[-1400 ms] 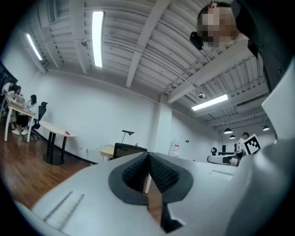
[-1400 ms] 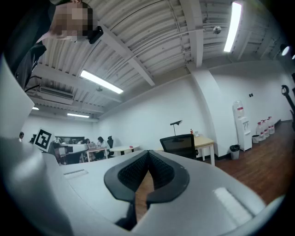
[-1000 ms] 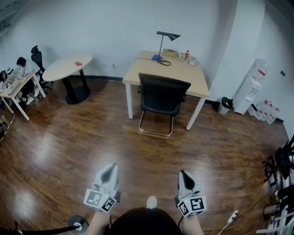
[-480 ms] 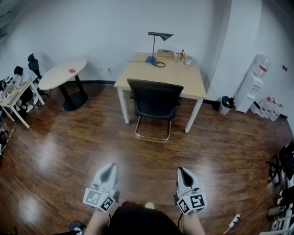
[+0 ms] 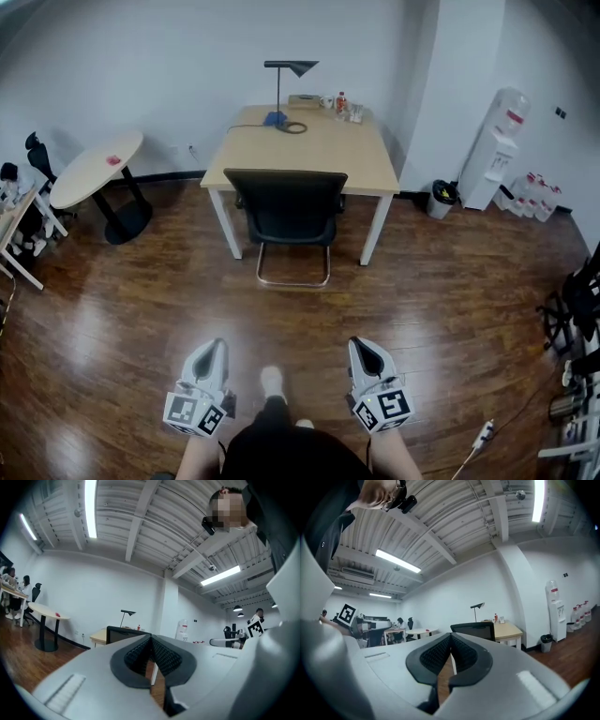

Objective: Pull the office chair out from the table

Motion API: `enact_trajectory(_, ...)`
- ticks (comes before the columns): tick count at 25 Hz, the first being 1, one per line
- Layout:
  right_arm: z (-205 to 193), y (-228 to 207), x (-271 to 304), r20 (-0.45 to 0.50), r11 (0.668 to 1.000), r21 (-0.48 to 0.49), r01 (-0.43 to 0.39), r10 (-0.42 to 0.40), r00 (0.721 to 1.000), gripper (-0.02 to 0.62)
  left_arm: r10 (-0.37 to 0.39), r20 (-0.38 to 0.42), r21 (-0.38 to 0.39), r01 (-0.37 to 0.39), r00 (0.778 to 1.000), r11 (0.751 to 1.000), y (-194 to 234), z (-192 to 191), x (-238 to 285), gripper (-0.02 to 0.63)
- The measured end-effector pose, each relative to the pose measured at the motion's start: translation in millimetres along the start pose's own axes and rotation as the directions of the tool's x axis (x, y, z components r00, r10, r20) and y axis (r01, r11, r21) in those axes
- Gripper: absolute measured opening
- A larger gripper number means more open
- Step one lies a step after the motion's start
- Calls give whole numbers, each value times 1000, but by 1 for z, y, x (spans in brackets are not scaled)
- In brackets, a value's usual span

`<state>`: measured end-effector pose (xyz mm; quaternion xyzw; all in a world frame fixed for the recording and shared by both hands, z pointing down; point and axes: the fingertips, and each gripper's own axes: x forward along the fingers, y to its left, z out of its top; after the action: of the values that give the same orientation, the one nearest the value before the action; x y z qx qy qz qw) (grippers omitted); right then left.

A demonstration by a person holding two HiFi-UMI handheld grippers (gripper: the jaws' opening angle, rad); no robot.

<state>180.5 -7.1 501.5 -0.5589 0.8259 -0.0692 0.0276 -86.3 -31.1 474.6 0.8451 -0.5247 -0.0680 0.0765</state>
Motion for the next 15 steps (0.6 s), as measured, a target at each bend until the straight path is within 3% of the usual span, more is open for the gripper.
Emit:
enact_trajectory(6, 18, -31, 51, 36, 998, 9, 59, -59, 998, 14, -55, 7, 4, 55, 998, 998, 21, 6, 68, 2)
enact_trajectory(15, 39, -43, 146, 77, 997, 18, 74, -75, 994, 14, -127, 20, 8, 127, 992, 992, 71, 24, 160, 2)
